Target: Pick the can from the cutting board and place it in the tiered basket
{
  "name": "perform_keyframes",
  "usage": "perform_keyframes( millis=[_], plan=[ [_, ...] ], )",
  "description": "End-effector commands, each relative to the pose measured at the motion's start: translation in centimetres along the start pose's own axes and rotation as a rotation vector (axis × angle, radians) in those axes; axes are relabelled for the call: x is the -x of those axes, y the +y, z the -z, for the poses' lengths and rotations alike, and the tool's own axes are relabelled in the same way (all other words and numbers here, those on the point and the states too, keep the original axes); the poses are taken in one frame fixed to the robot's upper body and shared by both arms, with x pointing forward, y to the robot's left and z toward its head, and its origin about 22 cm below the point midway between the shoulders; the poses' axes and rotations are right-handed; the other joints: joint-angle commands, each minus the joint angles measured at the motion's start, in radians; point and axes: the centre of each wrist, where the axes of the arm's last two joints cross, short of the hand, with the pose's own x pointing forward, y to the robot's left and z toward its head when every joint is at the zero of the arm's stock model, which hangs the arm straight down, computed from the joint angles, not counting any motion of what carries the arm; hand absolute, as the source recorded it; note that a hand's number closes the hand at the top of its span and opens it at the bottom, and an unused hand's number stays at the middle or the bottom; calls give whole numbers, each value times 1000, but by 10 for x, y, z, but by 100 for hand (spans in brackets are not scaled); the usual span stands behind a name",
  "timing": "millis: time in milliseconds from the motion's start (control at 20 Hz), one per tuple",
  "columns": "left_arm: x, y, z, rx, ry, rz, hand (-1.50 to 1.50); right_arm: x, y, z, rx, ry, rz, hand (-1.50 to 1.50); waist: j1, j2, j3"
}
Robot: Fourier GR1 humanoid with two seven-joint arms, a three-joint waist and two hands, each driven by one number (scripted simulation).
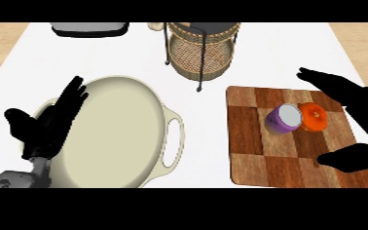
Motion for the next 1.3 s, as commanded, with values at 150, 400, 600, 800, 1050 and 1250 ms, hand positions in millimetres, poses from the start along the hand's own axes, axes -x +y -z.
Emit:
perform_keyframes(
  millis=[150, 400, 600, 800, 1050, 1250],
  plan=[
    [-1, 3, 13, 15, -2, -10, 0, -58, -7, -10, -283, 98, -204, -150, 9, 6, 2],
    [10, -1, -3, 2, -1, 8, 0, -80, 0, -4, -257, 174, -174, -150, 14, 6, 5],
    [-9, 12, -3, 19, -12, -5, 0, -69, 34, 15, -232, 232, -163, -150, 16, 6, 6],
    [-21, 12, -4, 15, -14, 7, 0, -61, 69, 19, -246, 295, -199, -150, 17, 6, 6],
    [-6, 4, 7, 16, -4, 8, 0, -10, 81, 27, -253, 298, -209, -150, 12, 8, 6],
    [4, -3, 1, 4, -6, -7, 0, -16, 116, 29, -210, 287, -247, -150, 13, 7, 6]
  ],
)
